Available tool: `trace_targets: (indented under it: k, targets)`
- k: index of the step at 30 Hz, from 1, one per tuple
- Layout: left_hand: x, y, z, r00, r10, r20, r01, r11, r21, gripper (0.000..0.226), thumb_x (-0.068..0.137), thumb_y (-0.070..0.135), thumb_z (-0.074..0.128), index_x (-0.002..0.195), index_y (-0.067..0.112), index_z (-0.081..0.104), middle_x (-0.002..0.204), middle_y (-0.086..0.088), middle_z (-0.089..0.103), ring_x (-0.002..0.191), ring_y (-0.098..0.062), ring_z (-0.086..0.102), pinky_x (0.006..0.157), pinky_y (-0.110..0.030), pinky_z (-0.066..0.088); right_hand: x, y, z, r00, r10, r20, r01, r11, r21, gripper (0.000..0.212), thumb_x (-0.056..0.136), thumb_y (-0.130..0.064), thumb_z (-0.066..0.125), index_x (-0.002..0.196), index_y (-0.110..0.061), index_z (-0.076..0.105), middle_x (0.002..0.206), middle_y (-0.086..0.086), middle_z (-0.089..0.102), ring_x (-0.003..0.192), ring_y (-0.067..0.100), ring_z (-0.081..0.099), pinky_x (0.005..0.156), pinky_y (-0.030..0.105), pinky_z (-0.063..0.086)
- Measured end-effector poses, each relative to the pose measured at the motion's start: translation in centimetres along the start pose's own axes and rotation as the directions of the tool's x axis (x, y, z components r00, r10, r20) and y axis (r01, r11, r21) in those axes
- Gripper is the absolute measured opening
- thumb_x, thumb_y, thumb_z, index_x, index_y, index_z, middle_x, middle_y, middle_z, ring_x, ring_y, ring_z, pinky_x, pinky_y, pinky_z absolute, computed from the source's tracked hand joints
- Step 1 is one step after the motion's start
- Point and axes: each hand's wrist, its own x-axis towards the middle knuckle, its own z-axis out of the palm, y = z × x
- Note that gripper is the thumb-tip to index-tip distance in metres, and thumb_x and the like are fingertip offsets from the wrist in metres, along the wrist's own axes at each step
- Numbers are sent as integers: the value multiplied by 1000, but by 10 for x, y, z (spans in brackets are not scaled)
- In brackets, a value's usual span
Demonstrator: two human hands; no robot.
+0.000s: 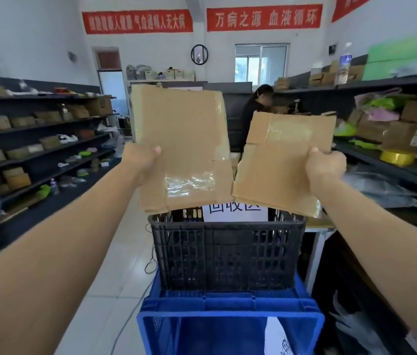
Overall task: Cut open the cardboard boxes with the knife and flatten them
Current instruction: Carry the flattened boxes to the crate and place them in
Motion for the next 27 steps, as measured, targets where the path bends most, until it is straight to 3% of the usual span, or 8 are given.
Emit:
trace_targets:
  k: [4, 7, 15, 17, 20, 22, 24, 27]
  targets:
    - [47, -17, 30, 999, -40, 8, 40, 999, -22, 41, 87, 14, 68, 122, -1, 56, 117, -16, 64, 102, -32, 62, 89, -51, 52, 49, 19, 48, 998, 35, 59, -32, 998, -61, 42, 96, -25, 52, 133, -5, 47, 133, 13, 53, 119, 32, 52, 95, 36, 41]
    - [74, -29, 61, 997, -73, 11, 72, 997, 24, 45, 88, 14, 67, 127, 0, 49, 114, -13, 61, 97, -28, 61, 85, -45, 52, 87, 38, 82, 989, 79, 127, -60, 987, -148, 44, 96, -22, 51, 135, -2, 44, 135, 14, 51, 120, 33, 51, 93, 35, 41]
    - [121, -102, 126, 946, -297, 132, 237, 909, 344, 40, 94, 13, 59, 129, -2, 47, 116, -11, 58, 104, -28, 55, 86, -40, 46, 148, 126, 151, 923, 230, 308, -12, 819, -574, 46, 96, -24, 49, 133, 4, 46, 134, 20, 51, 118, 34, 52, 89, 34, 43]
    - [129, -129, 135, 913, -385, 133, 313, 871, 378, 40, 94, 13, 59, 129, 0, 47, 107, -12, 59, 99, -29, 55, 82, -39, 44, 151, 148, 159, 905, 261, 335, 0, 788, -615, 47, 97, -28, 47, 131, 4, 48, 131, 20, 52, 112, 35, 53, 88, 36, 43]
    - [140, -163, 145, 846, -515, 140, 402, 787, 468, 39, 93, 11, 60, 127, -2, 49, 111, -15, 60, 98, -33, 58, 85, -43, 44, 152, 173, 171, 875, 358, 326, -84, 775, -627, 69, 94, -55, 41, 137, 0, 45, 115, 17, 56, 78, 28, 53, 74, 34, 44]
    - [147, -185, 151, 790, -596, 143, 442, 716, 541, 41, 94, 11, 59, 130, -2, 46, 124, -16, 57, 113, -35, 54, 96, -47, 42, 151, 187, 177, 855, 407, 321, -92, 728, -679, 83, 91, -66, 35, 141, 0, 39, 123, 18, 54, 89, 32, 56, 84, 37, 47]
    - [156, -204, 155, 719, -679, 147, 469, 631, 617, 44, 94, 12, 58, 133, -3, 44, 133, -18, 52, 122, -36, 50, 104, -49, 37, 154, 201, 183, 827, 447, 341, -60, 672, -738, 65, 97, -48, 41, 136, 4, 44, 128, 20, 52, 110, 38, 53, 92, 41, 44]
    - [174, -233, 154, 612, -777, 148, 483, 515, 709, 47, 92, 12, 61, 133, -4, 45, 134, -19, 52, 124, -36, 48, 108, -51, 33, 152, 217, 189, 768, 517, 378, -18, 607, -794, 34, 99, -23, 44, 111, 7, 54, 102, 21, 54, 91, 36, 56, 70, 36, 40]
